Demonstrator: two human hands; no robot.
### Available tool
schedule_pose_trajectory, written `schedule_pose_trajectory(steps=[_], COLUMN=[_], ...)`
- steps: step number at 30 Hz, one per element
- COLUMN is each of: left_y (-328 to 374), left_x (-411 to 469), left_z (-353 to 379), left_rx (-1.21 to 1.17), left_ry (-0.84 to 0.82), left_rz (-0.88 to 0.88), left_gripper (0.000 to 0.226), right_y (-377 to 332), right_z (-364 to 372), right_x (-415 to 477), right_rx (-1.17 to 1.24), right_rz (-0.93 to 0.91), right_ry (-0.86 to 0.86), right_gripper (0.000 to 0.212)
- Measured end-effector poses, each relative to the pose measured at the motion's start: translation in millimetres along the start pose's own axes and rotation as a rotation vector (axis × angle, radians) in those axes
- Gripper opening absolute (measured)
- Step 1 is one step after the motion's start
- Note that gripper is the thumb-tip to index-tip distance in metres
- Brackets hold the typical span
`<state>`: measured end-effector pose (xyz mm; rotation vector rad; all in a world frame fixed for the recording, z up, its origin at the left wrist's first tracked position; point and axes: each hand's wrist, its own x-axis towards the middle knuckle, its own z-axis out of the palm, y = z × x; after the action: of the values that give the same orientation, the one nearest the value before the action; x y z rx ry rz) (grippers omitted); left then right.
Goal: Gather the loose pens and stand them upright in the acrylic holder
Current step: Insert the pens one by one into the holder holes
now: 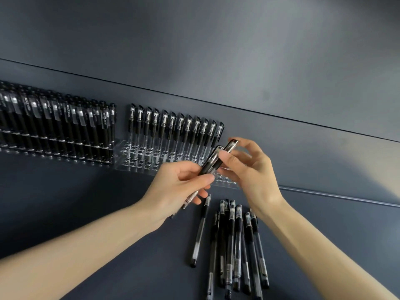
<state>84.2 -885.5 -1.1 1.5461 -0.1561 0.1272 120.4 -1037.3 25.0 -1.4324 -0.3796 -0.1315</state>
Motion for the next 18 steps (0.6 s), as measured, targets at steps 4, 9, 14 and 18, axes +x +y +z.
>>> schedule_pose_trajectory(steps=[4,9,14,18], left_y=[-0.9,4.6,2.9,-0.9], left_x=[13.8,28.0,38.3,39.1], left_z=[6.3,14.1,19.3,18.9], left_rx=[-0.009,-0.091,-0.042,-0.112], left_ry=[0.038,0.050,0.109,0.099], left_rz=[-0.002,-0.032,0.011,-0.011], left_gripper=[0.008,0.014,0.016,0.017], right_y=[-6.1,-7.7,-4.7,-5.2], right_z=[-4.6,-11.7,-8.0,-8.2], right_x=[10.6,24.9,34.0,42.0], right_rx=[-0.040,0.040,0.029,0.023], right_rz=[-0.041,-0.067,-0.052,-0.089], right_ry=[0.021,0.090,0.106,0.115], right_gripper=[0.027,0.023,0.025,0.024])
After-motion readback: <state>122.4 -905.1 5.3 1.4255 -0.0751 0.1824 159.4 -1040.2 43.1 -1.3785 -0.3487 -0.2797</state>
